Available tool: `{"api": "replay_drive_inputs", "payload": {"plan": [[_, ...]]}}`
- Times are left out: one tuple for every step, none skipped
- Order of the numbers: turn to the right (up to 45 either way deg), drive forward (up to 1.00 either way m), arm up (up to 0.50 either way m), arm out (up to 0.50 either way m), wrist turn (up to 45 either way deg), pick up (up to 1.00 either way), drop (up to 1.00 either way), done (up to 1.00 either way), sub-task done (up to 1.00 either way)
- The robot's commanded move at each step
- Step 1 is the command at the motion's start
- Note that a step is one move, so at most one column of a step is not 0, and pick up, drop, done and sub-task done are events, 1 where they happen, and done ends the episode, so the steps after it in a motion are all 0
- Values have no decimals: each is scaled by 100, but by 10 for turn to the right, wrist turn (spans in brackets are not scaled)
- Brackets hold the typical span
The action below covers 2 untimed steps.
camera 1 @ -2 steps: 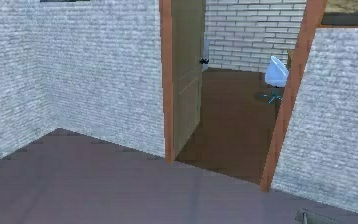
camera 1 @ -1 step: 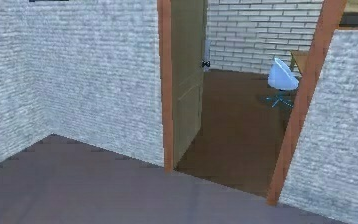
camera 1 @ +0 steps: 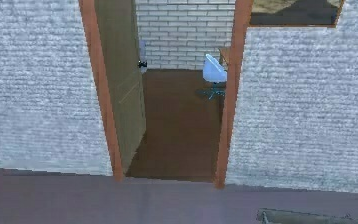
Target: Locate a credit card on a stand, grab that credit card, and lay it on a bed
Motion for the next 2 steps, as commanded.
{"api": "replay_drive_inputs", "payload": {"plan": [[0, 100, 0, 0, 0, 0, 0, 0, 0], [0, 100, 0, 0, 0, 0, 0, 0, 0]]}}
